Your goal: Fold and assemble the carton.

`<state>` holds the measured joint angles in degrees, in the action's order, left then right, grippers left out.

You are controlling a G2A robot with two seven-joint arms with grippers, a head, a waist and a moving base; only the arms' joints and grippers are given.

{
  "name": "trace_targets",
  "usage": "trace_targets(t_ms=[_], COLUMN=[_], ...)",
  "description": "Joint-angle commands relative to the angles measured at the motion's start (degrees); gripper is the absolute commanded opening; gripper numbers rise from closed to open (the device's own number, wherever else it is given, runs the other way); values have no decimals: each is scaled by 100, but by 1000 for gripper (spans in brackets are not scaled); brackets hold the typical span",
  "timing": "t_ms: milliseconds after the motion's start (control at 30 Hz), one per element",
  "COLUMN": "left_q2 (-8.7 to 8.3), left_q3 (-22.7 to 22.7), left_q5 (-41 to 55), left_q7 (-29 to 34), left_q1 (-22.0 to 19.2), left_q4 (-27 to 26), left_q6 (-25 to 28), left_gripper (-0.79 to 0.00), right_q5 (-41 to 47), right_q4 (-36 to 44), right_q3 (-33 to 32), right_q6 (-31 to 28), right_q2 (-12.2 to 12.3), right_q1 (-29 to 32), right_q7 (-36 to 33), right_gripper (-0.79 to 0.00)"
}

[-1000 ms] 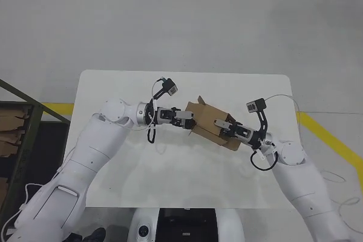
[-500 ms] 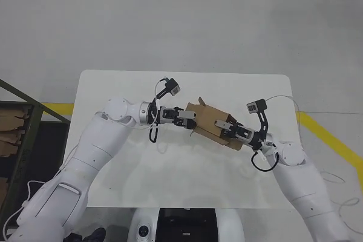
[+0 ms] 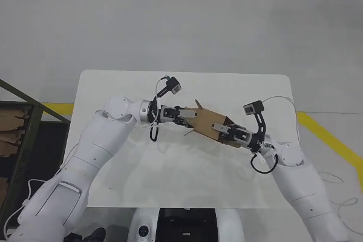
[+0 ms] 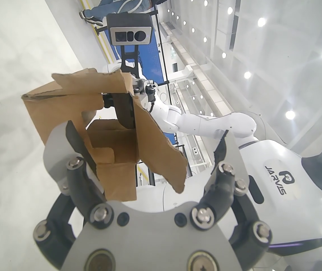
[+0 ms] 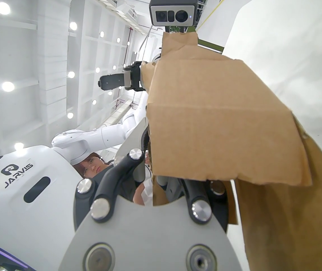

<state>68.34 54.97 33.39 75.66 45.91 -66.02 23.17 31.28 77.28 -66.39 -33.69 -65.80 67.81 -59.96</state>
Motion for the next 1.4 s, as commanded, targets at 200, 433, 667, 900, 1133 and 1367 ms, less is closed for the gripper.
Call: trace_targets(t_ms=[200, 433, 667, 900, 1133, 1367], left_q2=[20, 40, 29, -37, -81, -81], left_q3=[-20, -67, 5, 227, 328, 316], left_q5=[-6, -14, -31, -69, -98, -94], left_q7=[17, 53, 31, -17, -26, -33], left_q1=[-17, 8, 31, 165, 349, 400], left_q4=[-6, -88, -58, -116, -266, -429], left_q6=[6, -16, -8, 10, -27, -68], left_gripper=[0, 0, 0, 0, 0, 0], right_q5=[9, 1, 39, 82, 163, 119], right_q4=[1, -53, -129, -261, -466, -614], right_q3=[10, 10, -95, -272, -383, -355], right_q6=[-1, 7, -35, -44, 81, 247], right_q2=[-2, -6, 7, 32, 29, -4], right_q1=[1, -9, -15, -6, -45, -108], right_q7=[-7, 40, 95, 221, 529, 871], right_gripper=[-785, -785, -785, -785, -785, -785])
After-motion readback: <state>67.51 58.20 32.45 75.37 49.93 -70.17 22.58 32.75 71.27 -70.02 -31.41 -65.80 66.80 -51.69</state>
